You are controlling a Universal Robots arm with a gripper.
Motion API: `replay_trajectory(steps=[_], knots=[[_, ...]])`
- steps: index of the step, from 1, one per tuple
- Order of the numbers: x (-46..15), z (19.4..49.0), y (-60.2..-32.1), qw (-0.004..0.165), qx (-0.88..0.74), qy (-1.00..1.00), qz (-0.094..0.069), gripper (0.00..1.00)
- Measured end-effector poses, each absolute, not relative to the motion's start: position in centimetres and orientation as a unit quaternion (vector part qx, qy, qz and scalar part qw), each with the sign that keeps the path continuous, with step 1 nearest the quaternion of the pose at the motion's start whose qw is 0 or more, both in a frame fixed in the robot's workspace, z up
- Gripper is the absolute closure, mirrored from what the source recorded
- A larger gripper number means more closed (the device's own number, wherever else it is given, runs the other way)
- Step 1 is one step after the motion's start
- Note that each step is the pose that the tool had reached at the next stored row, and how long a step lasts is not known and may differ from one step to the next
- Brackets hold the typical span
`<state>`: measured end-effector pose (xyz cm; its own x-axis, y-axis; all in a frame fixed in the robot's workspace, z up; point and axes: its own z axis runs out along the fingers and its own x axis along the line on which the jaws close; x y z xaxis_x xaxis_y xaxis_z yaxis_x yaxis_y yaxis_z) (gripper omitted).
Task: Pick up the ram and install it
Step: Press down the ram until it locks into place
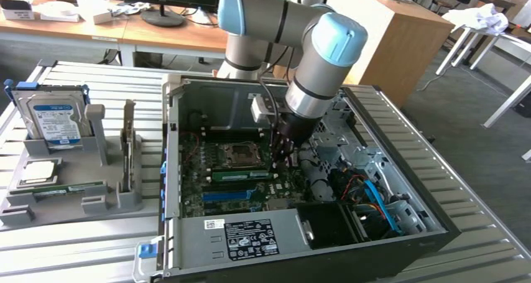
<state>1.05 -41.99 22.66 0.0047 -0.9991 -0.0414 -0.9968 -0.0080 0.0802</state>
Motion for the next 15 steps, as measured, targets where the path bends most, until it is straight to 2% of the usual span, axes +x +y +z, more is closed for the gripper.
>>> replay_trajectory(steps=[15], knots=[[1.04, 22.3, -41.97, 0.013, 0.709, -0.704, -0.043, 0.9]])
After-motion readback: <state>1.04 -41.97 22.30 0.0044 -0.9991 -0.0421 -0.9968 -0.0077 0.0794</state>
